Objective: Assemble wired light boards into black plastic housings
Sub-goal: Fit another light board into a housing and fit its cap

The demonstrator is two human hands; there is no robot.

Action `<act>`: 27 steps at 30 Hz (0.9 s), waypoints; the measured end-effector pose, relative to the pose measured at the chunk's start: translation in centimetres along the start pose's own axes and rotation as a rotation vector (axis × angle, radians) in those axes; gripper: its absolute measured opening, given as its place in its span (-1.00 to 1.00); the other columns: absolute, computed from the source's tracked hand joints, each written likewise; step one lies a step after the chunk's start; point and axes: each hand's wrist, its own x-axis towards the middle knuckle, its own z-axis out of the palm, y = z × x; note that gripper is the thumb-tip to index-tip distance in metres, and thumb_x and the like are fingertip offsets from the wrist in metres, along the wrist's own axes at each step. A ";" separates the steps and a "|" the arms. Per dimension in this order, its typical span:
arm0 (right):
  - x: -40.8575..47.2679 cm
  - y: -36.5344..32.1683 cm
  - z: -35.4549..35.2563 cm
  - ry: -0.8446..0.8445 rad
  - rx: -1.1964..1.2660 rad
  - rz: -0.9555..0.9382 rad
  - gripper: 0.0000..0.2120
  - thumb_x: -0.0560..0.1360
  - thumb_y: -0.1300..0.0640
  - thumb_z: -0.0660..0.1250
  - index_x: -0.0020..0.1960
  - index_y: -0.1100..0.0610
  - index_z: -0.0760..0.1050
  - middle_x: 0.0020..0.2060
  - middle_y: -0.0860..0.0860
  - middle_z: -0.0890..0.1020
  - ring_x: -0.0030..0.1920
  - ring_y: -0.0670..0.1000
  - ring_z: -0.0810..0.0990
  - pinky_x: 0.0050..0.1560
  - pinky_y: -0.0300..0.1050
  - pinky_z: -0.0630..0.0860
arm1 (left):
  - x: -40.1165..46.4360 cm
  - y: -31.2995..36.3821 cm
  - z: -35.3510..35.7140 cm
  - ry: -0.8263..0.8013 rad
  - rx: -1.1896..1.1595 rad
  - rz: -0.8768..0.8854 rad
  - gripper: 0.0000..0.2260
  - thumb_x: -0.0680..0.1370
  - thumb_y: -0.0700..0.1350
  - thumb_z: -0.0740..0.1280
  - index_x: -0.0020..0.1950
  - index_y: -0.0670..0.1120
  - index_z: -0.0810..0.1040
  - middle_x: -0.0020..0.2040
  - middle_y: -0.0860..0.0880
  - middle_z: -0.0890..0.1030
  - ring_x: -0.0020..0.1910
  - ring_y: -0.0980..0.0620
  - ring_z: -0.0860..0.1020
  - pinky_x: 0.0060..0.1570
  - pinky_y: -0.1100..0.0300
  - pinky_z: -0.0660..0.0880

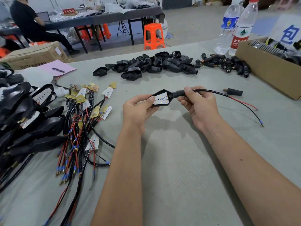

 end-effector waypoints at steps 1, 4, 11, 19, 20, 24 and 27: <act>0.0 0.0 0.1 0.004 0.000 0.002 -0.83 0.60 0.26 0.42 -0.16 0.17 0.54 -0.30 0.08 0.68 -0.34 0.04 0.70 -0.31 -0.24 0.60 | 0.0 0.0 0.0 0.001 -0.001 0.004 -0.95 0.55 -0.35 0.44 0.00 -0.28 0.66 -0.15 -0.17 0.73 -0.16 -0.05 0.73 -0.09 0.16 0.66; -0.1 -0.3 0.3 0.040 0.044 0.043 -0.70 0.69 0.06 0.29 -0.08 0.26 0.58 -0.30 0.13 0.69 -0.35 0.03 0.68 -0.34 -0.22 0.60 | 0.0 0.1 -0.4 0.030 -0.021 0.023 -0.96 0.54 -0.35 0.45 -0.05 -0.24 0.66 -0.20 -0.13 0.74 -0.16 -0.03 0.74 -0.12 0.20 0.65; -0.1 -0.5 0.3 0.040 -0.018 0.076 -0.49 0.76 0.00 0.07 -0.08 0.29 0.63 -0.32 0.13 0.67 -0.39 0.02 0.65 -0.38 -0.20 0.60 | 0.0 0.0 -0.7 0.029 -0.027 0.012 -0.94 0.52 -0.37 0.46 -0.06 -0.25 0.66 -0.18 -0.14 0.74 -0.14 -0.05 0.73 -0.05 0.14 0.68; 0.1 -0.2 0.2 0.037 -0.063 0.067 -0.53 0.75 0.03 0.12 -0.10 0.28 0.63 -0.31 0.11 0.67 -0.41 0.01 0.64 -0.41 -0.20 0.57 | 0.2 -0.3 -0.8 0.030 -0.005 0.005 -0.93 0.52 -0.41 0.44 -0.02 -0.31 0.65 -0.19 -0.16 0.73 -0.15 -0.07 0.73 -0.05 0.13 0.68; 0.2 -0.1 0.2 0.039 -0.066 0.069 -0.53 0.75 0.03 0.12 -0.08 0.29 0.64 -0.30 0.11 0.67 -0.41 0.02 0.64 -0.41 -0.20 0.57 | 0.2 -0.3 -0.8 0.034 -0.008 0.007 -0.93 0.52 -0.41 0.44 -0.02 -0.31 0.65 -0.19 -0.16 0.74 -0.14 -0.08 0.74 -0.04 0.13 0.68; 0.4 0.2 0.4 0.041 -0.148 0.092 -0.49 0.74 -0.07 0.13 -0.07 0.31 0.61 -0.31 0.18 0.68 -0.41 0.06 0.64 -0.42 -0.16 0.58 | 0.2 -0.2 -0.6 0.056 -0.019 0.029 -0.94 0.52 -0.40 0.44 -0.03 -0.31 0.65 -0.21 -0.14 0.74 -0.16 -0.06 0.74 -0.08 0.15 0.68; 0.5 0.1 0.4 0.075 -0.242 0.089 -0.39 0.72 -0.17 0.09 -0.16 0.29 0.59 -0.37 0.19 0.67 -0.48 0.07 0.59 -0.52 -0.18 0.49 | 0.2 -0.1 -0.7 0.082 -0.012 0.044 -0.94 0.52 -0.39 0.44 -0.02 -0.30 0.65 -0.19 -0.14 0.74 -0.18 -0.04 0.74 -0.13 0.19 0.66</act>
